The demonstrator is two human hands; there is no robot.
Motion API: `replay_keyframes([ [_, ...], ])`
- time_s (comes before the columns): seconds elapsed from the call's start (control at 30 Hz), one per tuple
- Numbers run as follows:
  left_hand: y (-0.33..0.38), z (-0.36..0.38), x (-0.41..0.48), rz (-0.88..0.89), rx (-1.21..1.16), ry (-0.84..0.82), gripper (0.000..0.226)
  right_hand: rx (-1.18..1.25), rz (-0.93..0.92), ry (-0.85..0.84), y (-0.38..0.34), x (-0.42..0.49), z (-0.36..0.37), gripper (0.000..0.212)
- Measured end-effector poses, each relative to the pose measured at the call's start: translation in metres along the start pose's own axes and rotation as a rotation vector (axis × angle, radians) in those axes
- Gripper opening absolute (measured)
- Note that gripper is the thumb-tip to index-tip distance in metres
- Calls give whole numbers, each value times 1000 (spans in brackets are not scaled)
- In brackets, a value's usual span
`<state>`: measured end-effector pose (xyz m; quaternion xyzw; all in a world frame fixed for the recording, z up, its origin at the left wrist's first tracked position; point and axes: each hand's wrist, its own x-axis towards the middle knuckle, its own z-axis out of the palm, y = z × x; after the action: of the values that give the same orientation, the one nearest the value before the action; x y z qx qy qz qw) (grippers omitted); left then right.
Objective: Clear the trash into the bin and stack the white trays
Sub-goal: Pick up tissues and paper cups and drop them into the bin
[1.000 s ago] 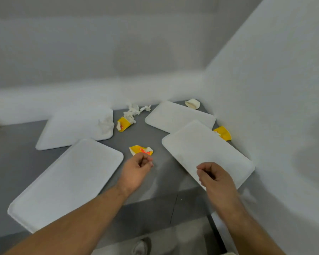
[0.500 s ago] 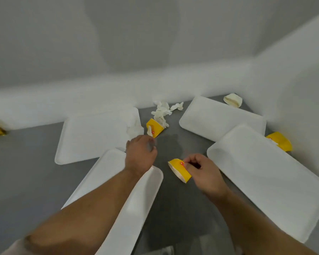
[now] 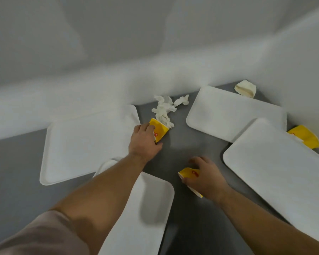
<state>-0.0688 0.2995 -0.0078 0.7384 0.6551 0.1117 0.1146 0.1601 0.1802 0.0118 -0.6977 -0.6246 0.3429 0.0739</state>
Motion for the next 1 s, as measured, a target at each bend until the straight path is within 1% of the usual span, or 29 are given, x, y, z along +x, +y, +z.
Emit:
replay_keyframes([
  [0.07, 1, 3, 6, 45, 74, -26, 74, -62, -24, 10, 4, -1, 7, 71],
  [0.17, 3, 6, 13, 95, 119, -36, 55, -150, -43, 40, 8, -1, 14, 72],
  [0.27, 8, 5, 14, 75, 65, -79, 39, -178, -69, 78, 10, 3, 18, 69],
  [0.33, 12, 2, 13, 82, 55, -107, 36, -183, -60, 81, 12, 6, 16, 69],
  [0.4, 14, 1, 10, 98, 32, -129, 43, -181, -34, 76, 12, 10, 13, 69],
  [0.47, 16, -1, 5, 107, -16, -124, 50, -165, -6, 95, 12, 12, 9, 64],
  [0.5, 17, -1, 2, 105, -44, -104, 48, -154, 10, 107, 12, 13, 8, 60],
  [0.57, 19, -1, -3, 93, -99, -44, 37, -125, 53, 103, 12, 13, 5, 56],
  [0.63, 22, -2, -9, 56, -146, -3, 26, -91, 78, 105, 12, 11, 1, 59],
  [0.77, 35, -4, -22, 24, -223, 62, 22, -20, 91, 170, 9, 3, -12, 59],
  [0.8, 39, -4, -26, 17, -246, 76, 18, -11, 91, 196, 9, 0, -16, 59],
  [0.87, 52, -8, -33, -27, -345, 83, 11, -14, 87, 254, 12, -9, -28, 61],
  [0.93, 69, -14, -40, -88, -508, 67, 17, -4, 89, 310, 20, -20, -41, 57],
  [1.0, 91, -23, -49, -105, -652, 41, 19, 32, 104, 377, 33, -34, -55, 53],
])
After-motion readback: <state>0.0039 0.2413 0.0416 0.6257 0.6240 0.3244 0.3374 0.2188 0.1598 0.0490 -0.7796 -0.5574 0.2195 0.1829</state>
